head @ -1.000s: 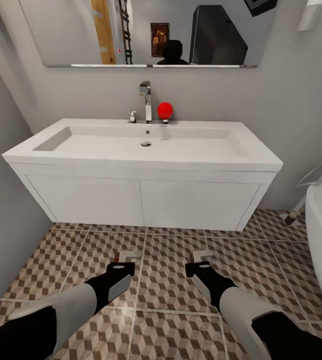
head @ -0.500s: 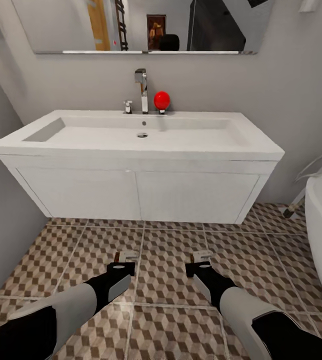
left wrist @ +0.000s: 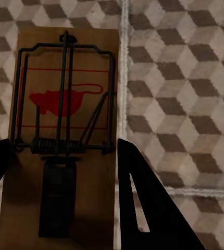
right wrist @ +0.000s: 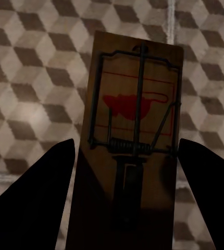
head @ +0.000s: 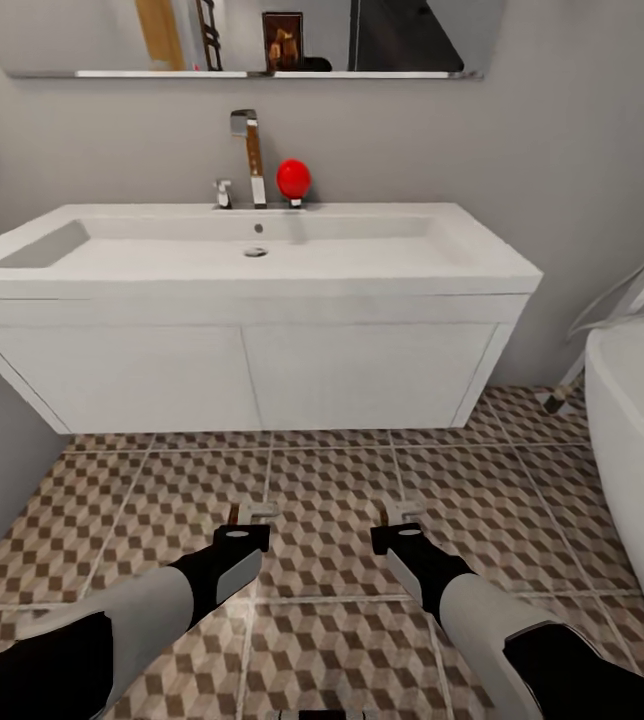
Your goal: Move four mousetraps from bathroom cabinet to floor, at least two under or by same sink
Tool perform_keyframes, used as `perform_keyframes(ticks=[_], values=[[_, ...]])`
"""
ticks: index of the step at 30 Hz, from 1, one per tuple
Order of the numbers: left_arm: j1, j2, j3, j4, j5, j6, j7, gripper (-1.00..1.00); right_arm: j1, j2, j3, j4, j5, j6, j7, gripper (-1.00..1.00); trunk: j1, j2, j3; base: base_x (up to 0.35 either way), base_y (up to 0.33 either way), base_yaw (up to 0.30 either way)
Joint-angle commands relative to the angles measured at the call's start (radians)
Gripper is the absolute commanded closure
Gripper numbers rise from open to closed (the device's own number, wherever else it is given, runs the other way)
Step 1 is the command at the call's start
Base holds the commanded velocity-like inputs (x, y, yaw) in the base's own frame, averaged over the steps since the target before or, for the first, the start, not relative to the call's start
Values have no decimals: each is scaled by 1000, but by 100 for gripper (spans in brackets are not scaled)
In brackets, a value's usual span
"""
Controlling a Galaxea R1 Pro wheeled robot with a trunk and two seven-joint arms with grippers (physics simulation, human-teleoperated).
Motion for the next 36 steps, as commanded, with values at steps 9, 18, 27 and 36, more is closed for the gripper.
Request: perform_keyframes(ticks=[9,18,27,36], values=[[-1,2,-5,-2,-3,6,7,100,0,1,10,-1,-10,6,-6,100,34,-64,-42,0,0,-19],[-1,2,-5,-2,-3,5,7,100,0,1,11,0,-10,6,-6,100,69,-127,-83,0,0,58],[0,2,-5,-2,-3,5,7,100,0,3,11,0,-10,6,-6,100,103,-190,-125,0,0,133],[0,2,-7,-2,-3,5,7,100,0,3,11,0,-10,6,-6,100,134,-246,-162,0,0,176]])
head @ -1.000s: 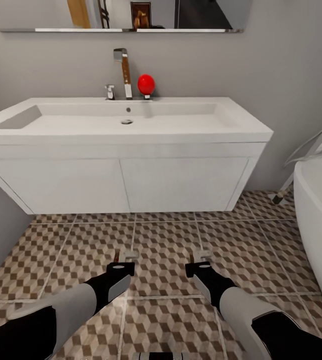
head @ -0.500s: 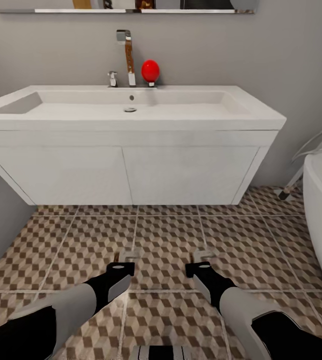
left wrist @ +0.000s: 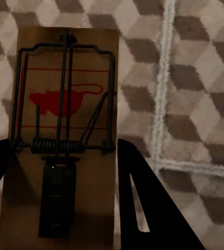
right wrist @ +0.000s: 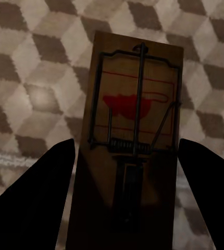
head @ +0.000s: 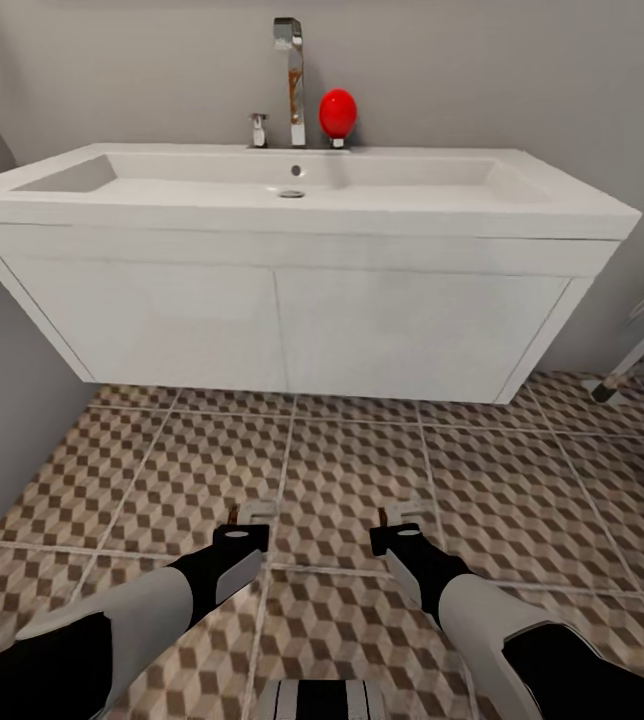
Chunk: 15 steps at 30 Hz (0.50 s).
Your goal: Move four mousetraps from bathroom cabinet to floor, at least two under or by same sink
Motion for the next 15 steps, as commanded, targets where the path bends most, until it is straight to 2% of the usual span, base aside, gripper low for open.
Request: perform_keyframes(ticks=[1,8,15], values=[[-1,0,-7,-2,-3,6,6,100,0,0,9,-2,-10,6,-6,100,0,0,-2,0,0,121],[-1,2,-14,-2,-4,-32,8,100,0,0,9,-2,-11,-3,-6,100,0,0,-3,22,0,28],[-1,2,-14,-1,-6,-33,8,100,0,-1,9,-2,-11,-4,-6,100,0,0,-3,294,0,0]])
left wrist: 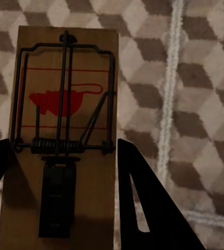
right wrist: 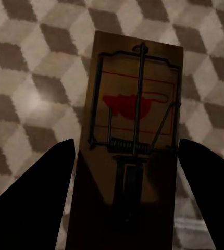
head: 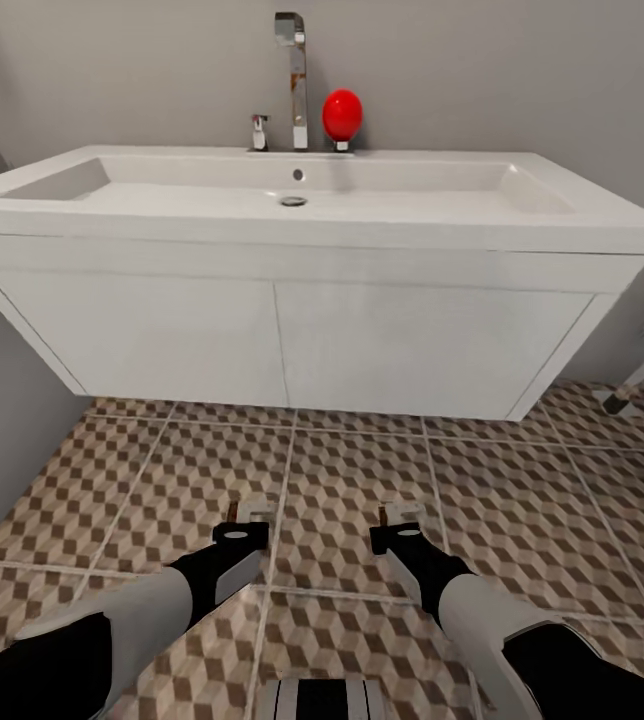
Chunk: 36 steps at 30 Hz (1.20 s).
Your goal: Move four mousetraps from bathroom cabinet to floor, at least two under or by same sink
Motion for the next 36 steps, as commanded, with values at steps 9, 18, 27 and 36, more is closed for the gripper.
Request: perform_keyframes(ticks=[9,18,27,36], values=[[-1,1,-5,-2,-1,6,7,100,0,-1,9,-2,-10,6,-6,100,0,0,-1,334,0,0],[-1,1,-6,-1,-1,5,7,100,0,-1,9,-1,-12,6,-6,100,0,0,-1,335,0,0],[-1,1,-7,-2,-2,5,7,100,0,-1,9,-3,-11,5,-6,100,0,0,1,321,0,-43],[-1,-2,-5,-6,-2,5,7,100,0,-3,9,-6,-10,5,-6,100,0,0,5,26,0,-71]])
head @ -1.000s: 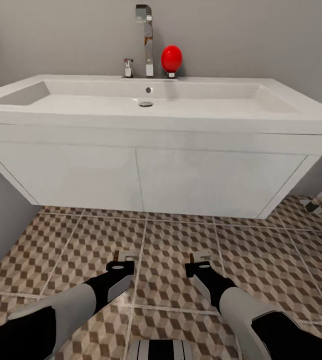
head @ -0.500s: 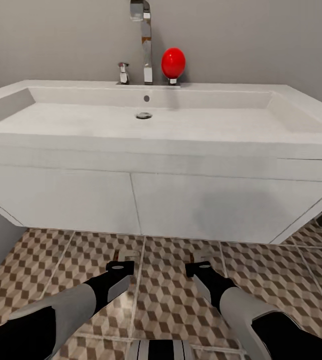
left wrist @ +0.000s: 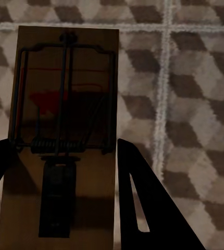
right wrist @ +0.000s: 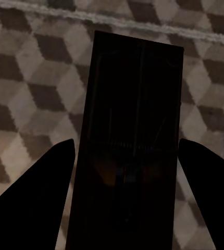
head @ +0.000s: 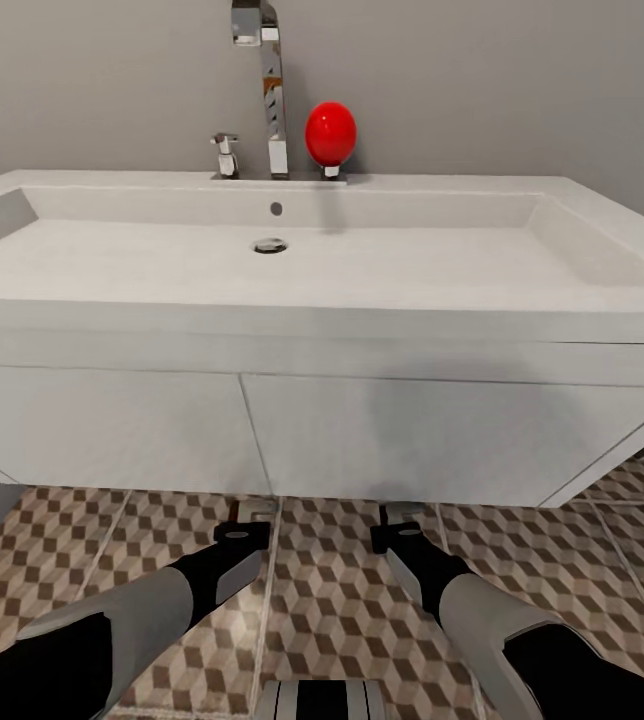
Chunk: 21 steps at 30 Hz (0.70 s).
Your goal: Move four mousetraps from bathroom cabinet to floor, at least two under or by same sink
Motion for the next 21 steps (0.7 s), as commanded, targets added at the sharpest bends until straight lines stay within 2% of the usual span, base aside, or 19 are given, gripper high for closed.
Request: perform_keyframes(ticks=[1,3,21], values=[[-1,0,-6,-2,-2,6,7,100,0,0,9,-2,-10,6,-6,100,0,0,-1,0,0,-2],[-1,0,-6,-3,-2,7,7,100,0,0,9,-2,-10,6,-6,100,0,0,-1,0,0,-1],[-1,0,-4,0,0,5,7,100,0,0,9,-2,-10,6,-6,100,8,-5,-70,0,0,0]])
